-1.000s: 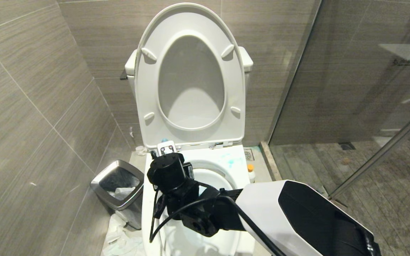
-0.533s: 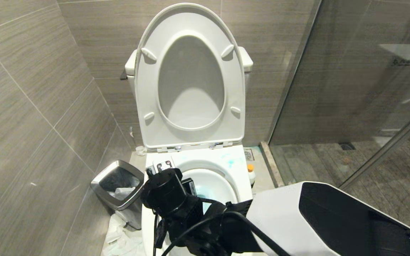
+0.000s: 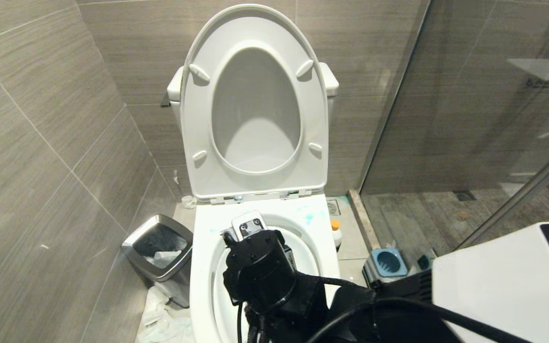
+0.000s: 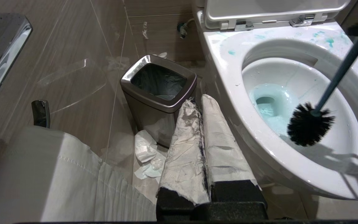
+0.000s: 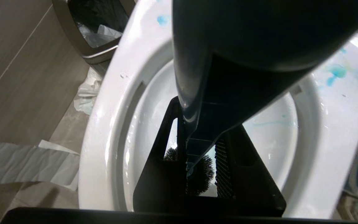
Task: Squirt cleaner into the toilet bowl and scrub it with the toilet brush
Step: Scrub the toilet bowl
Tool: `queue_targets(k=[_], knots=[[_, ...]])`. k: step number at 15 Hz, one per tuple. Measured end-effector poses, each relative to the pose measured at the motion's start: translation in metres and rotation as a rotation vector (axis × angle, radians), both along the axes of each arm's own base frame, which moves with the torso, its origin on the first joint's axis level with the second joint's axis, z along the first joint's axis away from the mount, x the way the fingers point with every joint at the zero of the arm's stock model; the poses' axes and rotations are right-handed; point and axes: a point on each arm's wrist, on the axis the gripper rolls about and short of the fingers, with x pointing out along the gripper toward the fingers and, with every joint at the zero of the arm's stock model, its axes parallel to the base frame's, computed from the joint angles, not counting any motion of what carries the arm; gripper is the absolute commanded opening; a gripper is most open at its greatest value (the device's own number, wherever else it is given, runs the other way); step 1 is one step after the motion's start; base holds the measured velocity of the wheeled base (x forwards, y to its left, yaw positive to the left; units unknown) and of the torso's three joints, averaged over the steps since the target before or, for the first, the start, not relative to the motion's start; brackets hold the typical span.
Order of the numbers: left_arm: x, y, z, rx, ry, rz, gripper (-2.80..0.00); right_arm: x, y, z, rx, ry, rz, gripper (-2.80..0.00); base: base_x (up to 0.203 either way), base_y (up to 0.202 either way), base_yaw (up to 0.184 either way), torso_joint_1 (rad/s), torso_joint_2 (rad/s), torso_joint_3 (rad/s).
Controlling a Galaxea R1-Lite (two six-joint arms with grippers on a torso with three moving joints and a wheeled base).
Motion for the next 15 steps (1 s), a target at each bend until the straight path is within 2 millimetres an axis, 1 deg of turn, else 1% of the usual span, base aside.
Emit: queue_targets(k=[3, 6, 9, 13, 15], knots=[[0.000, 0.000, 0.000, 0.000, 0.000, 0.000, -2.80, -0.012, -0.022, 0.004, -0.024, 0.016, 0.002, -2.80, 0.000, 0.000, 0.000, 0.000, 0.00, 0.000], [0.000, 0.000, 0.000, 0.000, 0.000, 0.000, -2.80, -0.010, -0.037, 0.009, -0.026, 0.018, -0.023, -2.80, 0.000, 0.000, 0.000, 0.000, 0.00, 0.000], [0.000, 0.000, 0.000, 0.000, 0.000, 0.000, -2.80, 0.002, -0.048, 0.012, -0.023, 0.014, -0.065, -2.80, 0.000, 0.000, 0.000, 0.000, 0.00, 0.000], [0.000, 0.000, 0.000, 0.000, 0.000, 0.000, -2.80, 0.028, -0.066, 0.014, -0.022, 0.005, -0.150, -2.80, 0.000, 0.000, 0.000, 0.000, 0.00, 0.000], [0.000, 0.000, 0.000, 0.000, 0.000, 0.000, -2.80, 0.042, -0.072, 0.017, -0.011, -0.007, -0.185, -2.80, 0.000, 0.000, 0.000, 0.000, 0.00, 0.000]])
